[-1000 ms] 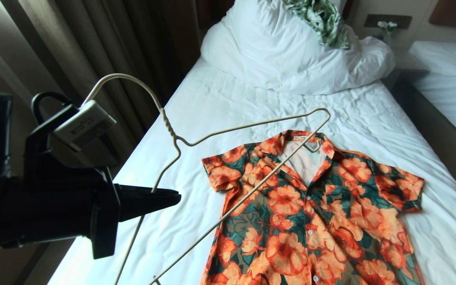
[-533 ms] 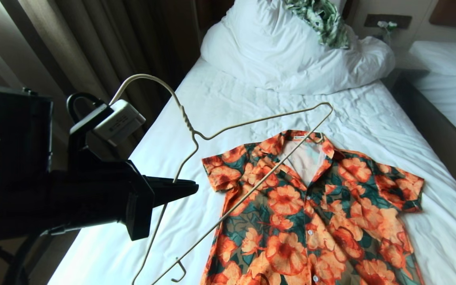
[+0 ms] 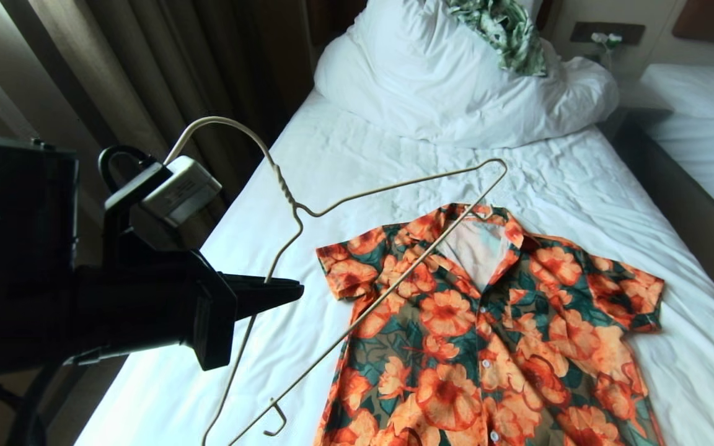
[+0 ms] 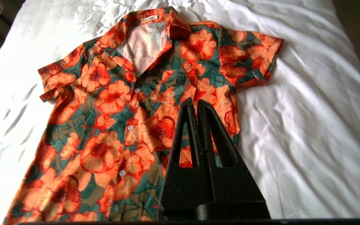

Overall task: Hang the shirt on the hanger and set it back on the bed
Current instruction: Lift the shirt and hanger

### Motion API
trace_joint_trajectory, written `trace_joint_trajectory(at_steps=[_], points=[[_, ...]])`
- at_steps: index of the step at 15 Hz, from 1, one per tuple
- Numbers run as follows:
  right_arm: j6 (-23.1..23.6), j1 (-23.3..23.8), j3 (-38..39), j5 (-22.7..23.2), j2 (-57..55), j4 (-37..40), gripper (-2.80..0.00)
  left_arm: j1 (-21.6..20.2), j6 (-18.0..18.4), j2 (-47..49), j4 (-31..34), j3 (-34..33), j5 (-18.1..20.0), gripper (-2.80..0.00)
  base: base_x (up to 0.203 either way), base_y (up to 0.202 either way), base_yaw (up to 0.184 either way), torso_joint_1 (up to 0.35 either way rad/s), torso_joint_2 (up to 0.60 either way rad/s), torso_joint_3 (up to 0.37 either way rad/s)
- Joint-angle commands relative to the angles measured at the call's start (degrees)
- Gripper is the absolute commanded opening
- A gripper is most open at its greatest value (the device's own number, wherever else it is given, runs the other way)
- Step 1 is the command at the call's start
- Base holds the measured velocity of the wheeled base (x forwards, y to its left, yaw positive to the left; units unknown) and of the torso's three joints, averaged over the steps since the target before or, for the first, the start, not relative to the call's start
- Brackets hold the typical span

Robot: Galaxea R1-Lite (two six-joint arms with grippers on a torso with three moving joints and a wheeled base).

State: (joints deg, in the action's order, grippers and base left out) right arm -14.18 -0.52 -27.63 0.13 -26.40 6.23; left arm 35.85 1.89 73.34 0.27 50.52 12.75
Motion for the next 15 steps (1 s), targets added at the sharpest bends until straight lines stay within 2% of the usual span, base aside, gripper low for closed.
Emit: trace_joint_trajectory(at_steps=[1,5,7,9,15], points=[[-2.27,-0.01,-3.82,0.09,-12.26,0.01,-2.8,-0.08,0.04,-0.39,0.0,-0.24,-0.49,-2.8,0.0,0.0,0.0,0.0,0.0,0.0],[-9.39,-0.01,-12.72,0.56,-30.27,0.11,-2.8,0.22,0.13,-1.77,0.36,-0.1,-1.3,-2.8,0.0,0.0,0.0,0.0,0.0,0.0],[-11.41,-0.1,-17.91,0.65,-40.85,0.23,-2.8,0.81,0.13,-2.15,0.34,-0.33,-3.34,-2.8,0.0,0.0,0.0,0.0,0.0,0.0],[-13.43,-0.21,-23.44,0.65,-51.31,0.47,-2.8,0.71,0.13,-2.15,0.12,-0.48,-3.79,-2.8,0.0,0.0,0.0,0.0,0.0,0.0],[-17.98,-2.54,-49.52,0.17,-76.89,11.1,-2.8,0.8,0.22,-0.31,-1.23,-0.51,-3.79,-2.8,0.0,0.0,0.0,0.0,0.0,0.0]])
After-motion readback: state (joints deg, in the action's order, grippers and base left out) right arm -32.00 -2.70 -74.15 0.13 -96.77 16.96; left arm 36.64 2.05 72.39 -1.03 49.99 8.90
